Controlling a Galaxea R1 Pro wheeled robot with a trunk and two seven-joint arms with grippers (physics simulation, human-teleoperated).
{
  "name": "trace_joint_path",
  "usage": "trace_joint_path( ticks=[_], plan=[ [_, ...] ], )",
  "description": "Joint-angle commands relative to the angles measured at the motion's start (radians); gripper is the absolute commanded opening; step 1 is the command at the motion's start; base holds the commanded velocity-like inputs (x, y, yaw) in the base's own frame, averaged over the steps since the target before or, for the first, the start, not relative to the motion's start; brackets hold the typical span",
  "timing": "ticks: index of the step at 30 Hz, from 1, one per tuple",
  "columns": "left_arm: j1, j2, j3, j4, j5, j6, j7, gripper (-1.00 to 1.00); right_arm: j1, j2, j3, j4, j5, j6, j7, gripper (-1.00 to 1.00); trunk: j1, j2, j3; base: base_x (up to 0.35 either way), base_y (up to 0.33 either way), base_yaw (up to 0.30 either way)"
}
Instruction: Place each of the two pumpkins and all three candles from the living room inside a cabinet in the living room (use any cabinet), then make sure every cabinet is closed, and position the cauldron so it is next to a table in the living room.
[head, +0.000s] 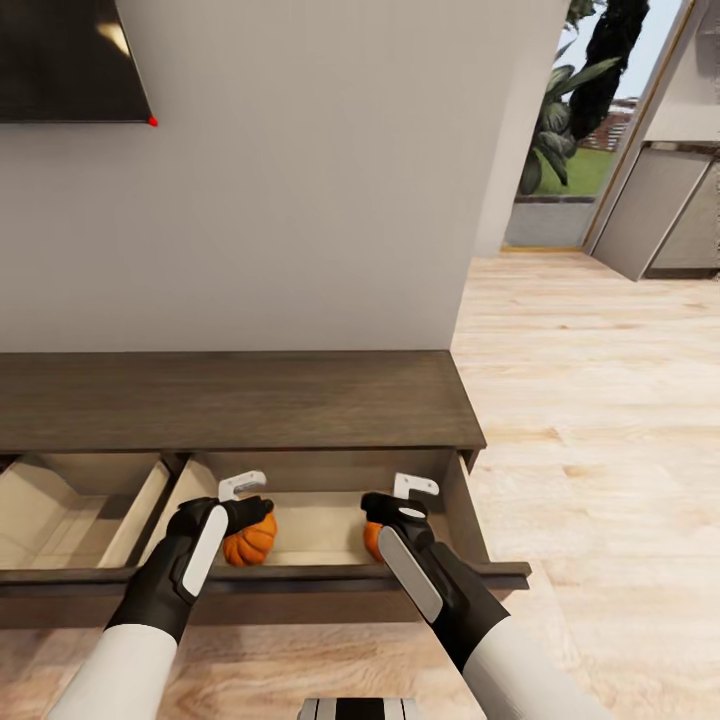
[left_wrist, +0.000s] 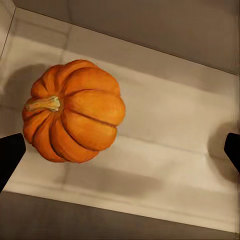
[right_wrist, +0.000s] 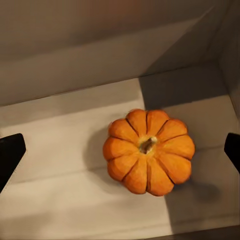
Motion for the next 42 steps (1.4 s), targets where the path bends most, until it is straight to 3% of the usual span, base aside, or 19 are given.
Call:
trace_joint_path(
  ticks=[1,7,42],
  plan=[
    [0.000,-0.001,0.002,-0.001,0.011,0.008,0.008,1.00,-0.001,0.000,0.001,-0.001,-0.005,0.005,-0.007,1.00,-0.001,0.000,0.003,0.000,0.000,0.000],
    [-0.001,0.000,0.007,-0.001,0.012,0.020,0.008,1.00,-0.001,0.000,0.001,-0.002,-0.012,0.007,-0.007,1.00,-0.003,0.001,0.026,-0.052,0.000,0.000],
    [0.000,0.000,0.008,-0.001,0.011,0.020,0.008,1.00,-0.001,0.000,0.002,-0.009,-0.017,0.004,-0.004,1.00,-0.137,0.245,0.136,-0.055,0.000,0.000]
  ],
)
